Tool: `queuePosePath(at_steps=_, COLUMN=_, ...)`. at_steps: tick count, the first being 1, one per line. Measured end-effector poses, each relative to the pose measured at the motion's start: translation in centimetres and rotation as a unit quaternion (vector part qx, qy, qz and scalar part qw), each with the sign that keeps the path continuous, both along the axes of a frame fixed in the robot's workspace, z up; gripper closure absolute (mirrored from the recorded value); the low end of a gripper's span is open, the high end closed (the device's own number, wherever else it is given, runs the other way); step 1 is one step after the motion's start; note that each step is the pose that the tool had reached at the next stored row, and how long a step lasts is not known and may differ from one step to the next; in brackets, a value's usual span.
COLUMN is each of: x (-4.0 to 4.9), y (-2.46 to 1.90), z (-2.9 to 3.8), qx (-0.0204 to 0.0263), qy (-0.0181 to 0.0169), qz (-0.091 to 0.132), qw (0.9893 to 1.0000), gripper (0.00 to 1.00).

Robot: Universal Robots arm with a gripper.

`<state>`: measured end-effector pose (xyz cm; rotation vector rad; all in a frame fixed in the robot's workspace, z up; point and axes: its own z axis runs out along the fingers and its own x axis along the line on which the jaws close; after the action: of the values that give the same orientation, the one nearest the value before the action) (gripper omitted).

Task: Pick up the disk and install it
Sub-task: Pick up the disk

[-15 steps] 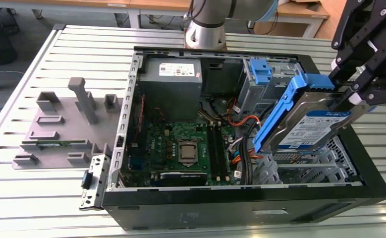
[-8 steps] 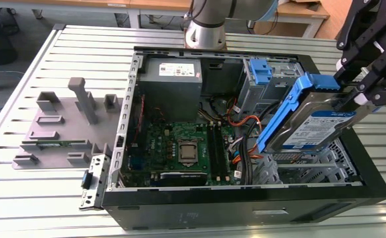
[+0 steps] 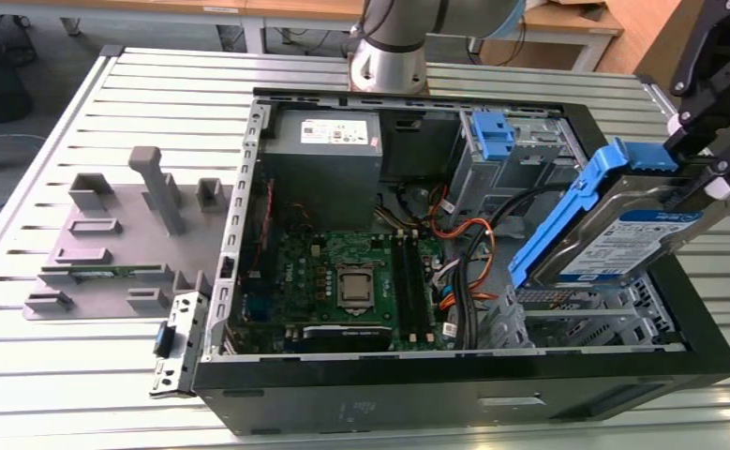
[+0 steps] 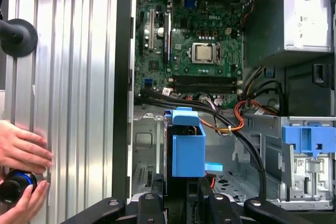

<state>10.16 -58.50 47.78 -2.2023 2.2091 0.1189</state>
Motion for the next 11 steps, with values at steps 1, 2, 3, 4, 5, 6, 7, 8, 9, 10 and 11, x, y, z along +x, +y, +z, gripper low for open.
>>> queuePosePath(at_steps=1, x=0.3, y=-0.01, z=-0.01, qx=0.0, qy=0.0002, qz=0.0, qw=1.0, gripper=0.65)
queuePosePath(at_steps=2, x=0.59, y=-0.01, z=-0.02, qx=0.0, qy=0.0003, qz=0.0, qw=1.0, gripper=0.65)
queuePosePath(at_steps=3, x=0.8, y=-0.02, z=-0.02, qx=0.0, qy=0.0004, qz=0.0, qw=1.0, gripper=0.65)
queuePosePath(at_steps=4, x=0.96, y=-0.05, z=-0.04, qx=0.0, qy=0.0005, qz=0.0, qw=1.0, gripper=0.65)
queuePosePath(at_steps=5, x=1.07, y=-0.08, z=-0.1, qx=0.0001, qy=0.0005, qz=0.0, qw=1.0, gripper=0.65)
queuePosePath(at_steps=6, x=1.16, y=-0.12, z=-0.21, qx=0.0001, qy=0.0005, qz=0.0, qw=1.0, gripper=0.65)
queuePosePath(at_steps=7, x=1.23, y=-0.16, z=-0.32, qx=0.0, qy=0.0005, qz=0.0, qw=1.0, gripper=0.65)
queuePosePath(at_steps=8, x=1.3, y=-0.19, z=-0.45, qx=0.0, qy=0.0005, qz=0.0, qw=1.0, gripper=0.65)
queuePosePath(at_steps=9, x=1.35, y=-0.23, z=-0.58, qx=0.0, qy=0.0005, qz=0.0, qw=1.0, gripper=0.65)
queuePosePath(at_steps=10, x=1.41, y=-0.26, z=-0.71, qx=0.0, qy=0.0005, qz=0.0, qw=1.0, gripper=0.65)
queuePosePath(at_steps=11, x=1.46, y=-0.27, z=-0.84, qx=0.0, qy=0.0005, qz=0.0, qw=1.0, gripper=0.65)
